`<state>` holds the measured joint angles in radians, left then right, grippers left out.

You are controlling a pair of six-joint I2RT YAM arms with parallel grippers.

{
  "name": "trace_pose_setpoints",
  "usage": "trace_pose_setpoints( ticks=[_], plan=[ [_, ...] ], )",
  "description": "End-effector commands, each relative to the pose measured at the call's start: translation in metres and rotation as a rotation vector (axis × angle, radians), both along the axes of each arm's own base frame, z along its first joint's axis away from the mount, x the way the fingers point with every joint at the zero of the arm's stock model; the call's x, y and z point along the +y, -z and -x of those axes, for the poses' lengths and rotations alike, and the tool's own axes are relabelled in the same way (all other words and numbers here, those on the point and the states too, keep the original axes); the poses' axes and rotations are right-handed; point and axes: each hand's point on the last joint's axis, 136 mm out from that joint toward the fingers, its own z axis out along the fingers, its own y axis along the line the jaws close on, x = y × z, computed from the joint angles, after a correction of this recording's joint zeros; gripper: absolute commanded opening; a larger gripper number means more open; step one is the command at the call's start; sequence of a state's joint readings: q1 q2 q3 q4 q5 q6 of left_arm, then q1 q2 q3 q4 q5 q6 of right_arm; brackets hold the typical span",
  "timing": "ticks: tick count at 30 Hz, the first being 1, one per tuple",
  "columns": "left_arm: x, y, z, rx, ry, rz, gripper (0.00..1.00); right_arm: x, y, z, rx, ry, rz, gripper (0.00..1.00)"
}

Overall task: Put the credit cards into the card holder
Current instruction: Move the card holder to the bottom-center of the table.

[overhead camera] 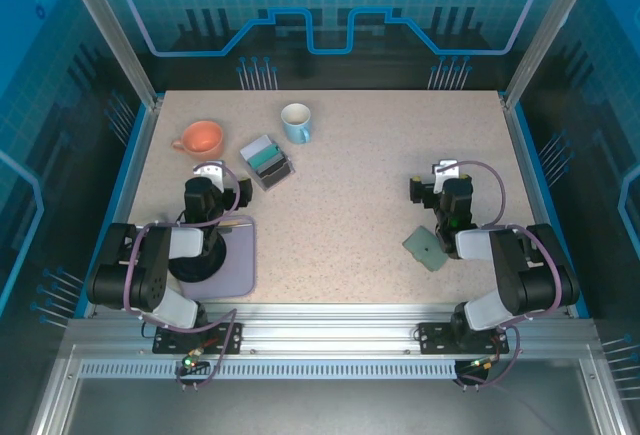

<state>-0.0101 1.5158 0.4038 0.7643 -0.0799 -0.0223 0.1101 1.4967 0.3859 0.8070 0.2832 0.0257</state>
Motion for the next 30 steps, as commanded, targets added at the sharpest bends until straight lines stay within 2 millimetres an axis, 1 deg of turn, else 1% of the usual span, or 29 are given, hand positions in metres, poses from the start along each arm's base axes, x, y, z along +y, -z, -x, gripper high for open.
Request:
trace_pose_setpoints(
  ticks=[1,5,8,13,16,17,19,21,23,24,25,26,27,28,30],
  plan=[
    [-0.003,-0.010,-0.006,-0.026,0.035,-0.006,0.99,-0.003,-0.005,-0.005,-0.014,0.008,-0.015,1.00],
    [-0.004,-0.009,-0.005,-0.028,0.041,-0.005,0.99,-0.003,-0.006,-0.005,-0.017,0.006,-0.015,1.00],
    [-0.004,-0.015,-0.002,-0.048,0.035,-0.005,0.99,-0.002,-0.007,-0.005,-0.009,0.004,-0.011,1.00],
    [0.008,-0.037,0.011,-0.075,-0.037,0.015,0.99,0.000,-0.012,-0.004,-0.024,-0.007,-0.006,1.00],
    [0.006,-0.055,0.025,-0.096,-0.029,0.048,0.99,0.005,-0.024,0.003,-0.046,-0.021,0.017,1.00],
    [0.006,-0.061,0.031,-0.108,-0.034,0.057,0.99,0.005,-0.031,0.004,-0.028,-0.014,0.018,1.00],
    [0.009,-0.076,0.041,-0.119,-0.066,0.094,0.99,-0.001,-0.035,0.007,0.091,0.033,-0.036,1.00],
    [0.005,-0.095,0.053,-0.138,-0.057,0.148,0.99,-0.007,-0.037,0.019,0.202,0.097,-0.093,1.00],
    [-0.004,-0.113,0.063,-0.182,-0.013,0.184,0.99,-0.003,-0.043,0.030,0.243,0.104,-0.170,1.00],
    [-0.004,-0.120,0.070,-0.192,-0.029,0.224,0.99,-0.003,-0.044,0.037,0.262,0.133,-0.226,1.00],
    [0.003,-0.122,0.076,-0.183,-0.089,0.274,0.99,-0.004,-0.047,0.042,0.273,0.152,-0.267,1.00],
    [0.013,-0.124,0.084,-0.174,-0.175,0.334,0.99,0.001,-0.045,0.049,0.320,0.151,-0.332,1.00],
    [0.016,-0.130,0.091,-0.178,-0.212,0.376,0.99,0.008,-0.044,0.057,0.368,0.138,-0.388,1.00],
    [0.012,-0.135,0.096,-0.174,-0.196,0.397,0.99,0.017,-0.042,0.064,0.418,0.109,-0.442,1.00],
    [-0.004,-0.143,0.102,-0.154,-0.125,0.474,0.99,0.034,-0.037,0.079,0.518,0.067,-0.528,1.00]
  ],
)
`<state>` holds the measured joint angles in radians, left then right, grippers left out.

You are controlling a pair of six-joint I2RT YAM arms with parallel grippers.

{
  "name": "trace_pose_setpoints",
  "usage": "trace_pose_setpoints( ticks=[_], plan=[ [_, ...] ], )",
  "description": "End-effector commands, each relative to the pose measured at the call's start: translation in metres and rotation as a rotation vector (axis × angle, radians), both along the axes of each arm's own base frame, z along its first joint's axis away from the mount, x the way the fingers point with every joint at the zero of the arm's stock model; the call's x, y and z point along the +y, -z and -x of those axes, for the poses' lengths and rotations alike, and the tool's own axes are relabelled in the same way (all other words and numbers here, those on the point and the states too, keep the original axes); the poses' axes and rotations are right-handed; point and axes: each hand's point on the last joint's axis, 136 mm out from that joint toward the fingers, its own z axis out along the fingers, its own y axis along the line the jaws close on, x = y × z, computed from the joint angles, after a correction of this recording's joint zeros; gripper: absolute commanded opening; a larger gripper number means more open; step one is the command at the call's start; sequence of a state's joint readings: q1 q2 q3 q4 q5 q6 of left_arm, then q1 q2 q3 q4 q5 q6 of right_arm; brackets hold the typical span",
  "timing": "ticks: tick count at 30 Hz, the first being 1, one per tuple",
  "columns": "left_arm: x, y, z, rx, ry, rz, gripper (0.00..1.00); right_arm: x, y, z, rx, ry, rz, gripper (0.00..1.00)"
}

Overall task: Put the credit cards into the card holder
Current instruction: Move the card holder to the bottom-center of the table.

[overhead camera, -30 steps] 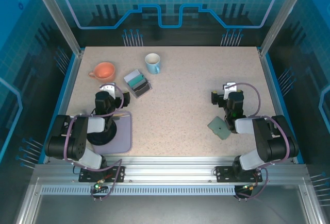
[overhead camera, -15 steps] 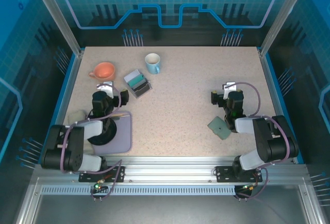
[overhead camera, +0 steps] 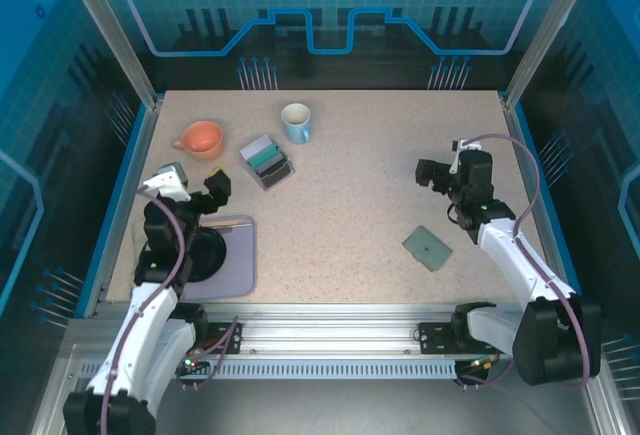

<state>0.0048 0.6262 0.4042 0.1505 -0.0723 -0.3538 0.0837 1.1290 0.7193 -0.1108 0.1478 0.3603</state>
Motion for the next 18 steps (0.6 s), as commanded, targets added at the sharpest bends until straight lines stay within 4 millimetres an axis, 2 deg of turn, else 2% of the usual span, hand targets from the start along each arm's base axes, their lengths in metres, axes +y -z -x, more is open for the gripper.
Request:
trace_pose_setpoints(
  ticks=[1,3,6,9,12,15,18],
  plan=[
    [-0.017,0.009,0.013,0.120,0.069,0.186,0.99,0.027,0.044,0.053,0.328,-0.027,-0.234,0.98],
    [-0.040,0.016,0.011,0.202,0.184,0.265,0.99,0.033,0.057,0.071,0.423,-0.005,-0.292,0.94],
    [-0.069,0.038,0.006,0.388,0.306,0.364,0.99,0.035,0.076,0.097,0.546,0.027,-0.310,0.86],
    [-0.107,0.062,0.004,0.540,0.437,0.349,0.99,0.035,0.092,0.114,0.627,0.061,-0.321,0.79],
    [-0.143,0.078,0.002,0.621,0.521,0.248,0.99,0.046,0.105,0.119,0.675,0.036,-0.339,0.74],
    [-0.165,0.085,-0.005,0.663,0.556,0.217,0.99,0.058,0.117,0.121,0.733,0.006,-0.321,0.72],
    [-0.175,0.091,-0.011,0.699,0.551,0.176,0.99,0.077,0.127,0.112,0.755,-0.084,-0.315,0.73]
  ],
)
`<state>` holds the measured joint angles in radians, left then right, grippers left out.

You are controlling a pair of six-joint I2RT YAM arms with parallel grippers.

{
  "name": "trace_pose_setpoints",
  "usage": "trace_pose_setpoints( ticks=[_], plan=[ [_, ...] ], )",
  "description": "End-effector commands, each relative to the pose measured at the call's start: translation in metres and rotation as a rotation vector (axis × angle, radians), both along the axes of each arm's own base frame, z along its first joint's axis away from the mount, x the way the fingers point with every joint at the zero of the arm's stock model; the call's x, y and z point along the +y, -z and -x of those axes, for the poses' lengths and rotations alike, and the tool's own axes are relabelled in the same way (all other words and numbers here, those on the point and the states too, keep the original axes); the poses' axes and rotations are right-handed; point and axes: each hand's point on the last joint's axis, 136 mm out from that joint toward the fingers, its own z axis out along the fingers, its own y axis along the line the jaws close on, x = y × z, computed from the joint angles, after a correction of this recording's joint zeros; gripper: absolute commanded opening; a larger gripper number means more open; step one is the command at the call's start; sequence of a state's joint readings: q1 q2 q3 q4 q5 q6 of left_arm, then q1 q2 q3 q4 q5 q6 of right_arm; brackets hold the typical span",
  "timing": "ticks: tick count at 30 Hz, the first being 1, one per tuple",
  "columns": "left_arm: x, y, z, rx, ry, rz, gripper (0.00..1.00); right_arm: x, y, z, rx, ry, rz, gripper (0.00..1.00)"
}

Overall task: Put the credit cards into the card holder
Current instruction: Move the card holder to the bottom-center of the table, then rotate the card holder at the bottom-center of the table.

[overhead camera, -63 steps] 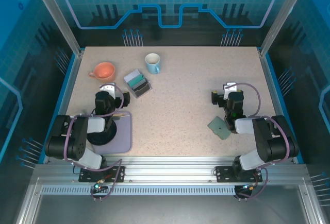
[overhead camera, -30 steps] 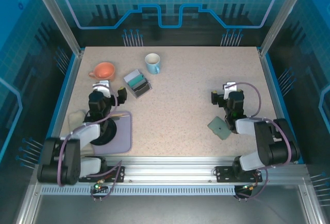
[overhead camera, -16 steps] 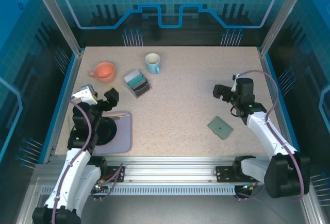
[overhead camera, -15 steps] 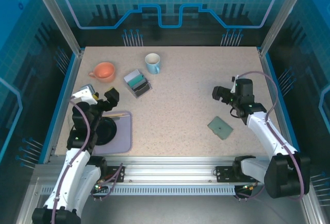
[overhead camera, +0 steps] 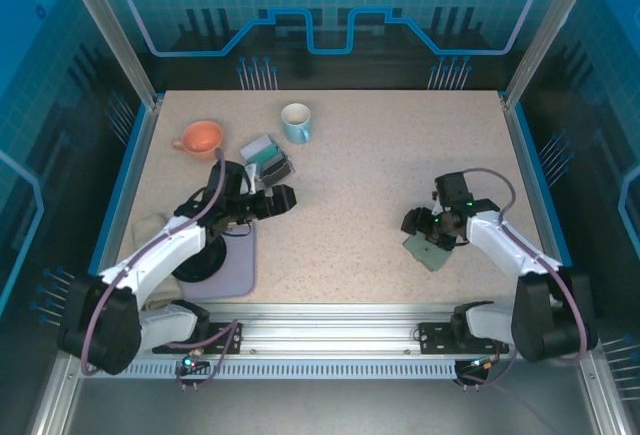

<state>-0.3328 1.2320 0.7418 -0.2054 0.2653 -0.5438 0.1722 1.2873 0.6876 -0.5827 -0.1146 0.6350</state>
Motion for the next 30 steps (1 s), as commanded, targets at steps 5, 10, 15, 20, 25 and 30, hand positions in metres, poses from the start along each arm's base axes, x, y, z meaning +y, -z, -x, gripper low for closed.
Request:
trace_pose_setpoints(
  ticks=[5,10,15,20,25,30],
  plan=[
    [-0.004,-0.004,-0.011,0.004,-0.017,-0.092,0.99,0.068,0.019,-0.011,0.068,-0.343,-0.050,0.71],
    [0.013,-0.002,-0.008,0.009,-0.082,-0.156,0.99,0.136,0.014,0.003,0.026,-0.716,-0.125,0.63],
    [0.012,-0.003,-0.001,-0.013,-0.057,-0.143,0.99,0.162,-0.024,0.020,-0.109,-0.922,-0.172,0.63],
    [-0.022,-0.003,-0.003,0.022,0.082,-0.036,0.94,0.118,-0.033,0.006,-0.131,-0.648,-0.094,0.56],
    [-0.066,0.002,-0.014,0.068,0.225,0.000,0.85,0.102,-0.014,0.027,-0.056,-0.482,-0.175,0.45],
    [-0.121,0.020,-0.018,0.149,0.382,-0.002,0.76,0.094,0.006,0.045,0.023,-0.417,-0.163,0.34]
  ],
)
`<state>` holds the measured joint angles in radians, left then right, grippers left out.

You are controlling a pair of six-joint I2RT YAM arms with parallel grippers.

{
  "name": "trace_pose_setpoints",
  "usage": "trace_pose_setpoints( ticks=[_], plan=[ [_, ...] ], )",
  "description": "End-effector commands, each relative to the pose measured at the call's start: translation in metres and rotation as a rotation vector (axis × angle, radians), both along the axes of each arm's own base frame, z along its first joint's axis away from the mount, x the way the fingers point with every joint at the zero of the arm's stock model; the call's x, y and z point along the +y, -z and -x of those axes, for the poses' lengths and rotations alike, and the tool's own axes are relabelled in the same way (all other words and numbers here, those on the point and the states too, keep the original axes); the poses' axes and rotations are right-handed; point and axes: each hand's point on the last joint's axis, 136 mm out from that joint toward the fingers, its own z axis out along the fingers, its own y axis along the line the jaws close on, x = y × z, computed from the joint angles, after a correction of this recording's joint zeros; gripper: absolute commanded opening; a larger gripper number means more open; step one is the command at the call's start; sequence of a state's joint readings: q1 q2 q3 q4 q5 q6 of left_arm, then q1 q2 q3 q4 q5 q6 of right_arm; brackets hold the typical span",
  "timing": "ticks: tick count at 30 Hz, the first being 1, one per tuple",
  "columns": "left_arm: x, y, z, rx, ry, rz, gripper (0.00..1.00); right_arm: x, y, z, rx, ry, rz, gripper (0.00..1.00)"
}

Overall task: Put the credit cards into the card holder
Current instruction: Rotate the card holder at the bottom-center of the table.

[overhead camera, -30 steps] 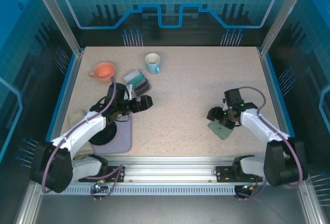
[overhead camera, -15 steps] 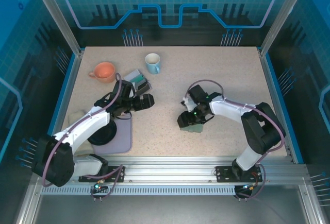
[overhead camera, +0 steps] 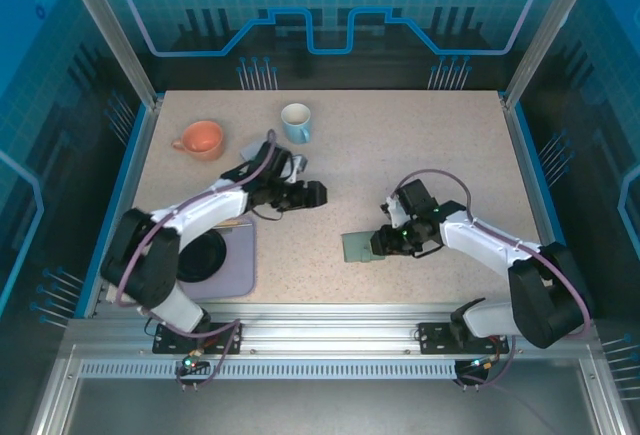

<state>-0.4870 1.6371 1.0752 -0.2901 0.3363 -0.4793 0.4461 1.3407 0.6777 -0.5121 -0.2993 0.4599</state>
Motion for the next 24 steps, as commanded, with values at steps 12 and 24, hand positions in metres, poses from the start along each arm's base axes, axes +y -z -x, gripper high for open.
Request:
trace_pose_setpoints(
  ticks=[12,24],
  plan=[
    [-0.115,0.041,0.025,0.162,0.361,0.040,0.71,-0.006,0.027,-0.008,0.041,0.176,-0.014,0.29],
    [-0.094,0.069,0.051,0.245,0.340,-0.023,0.69,0.005,0.030,-0.035,0.024,0.245,-0.072,0.29]
  ],
)
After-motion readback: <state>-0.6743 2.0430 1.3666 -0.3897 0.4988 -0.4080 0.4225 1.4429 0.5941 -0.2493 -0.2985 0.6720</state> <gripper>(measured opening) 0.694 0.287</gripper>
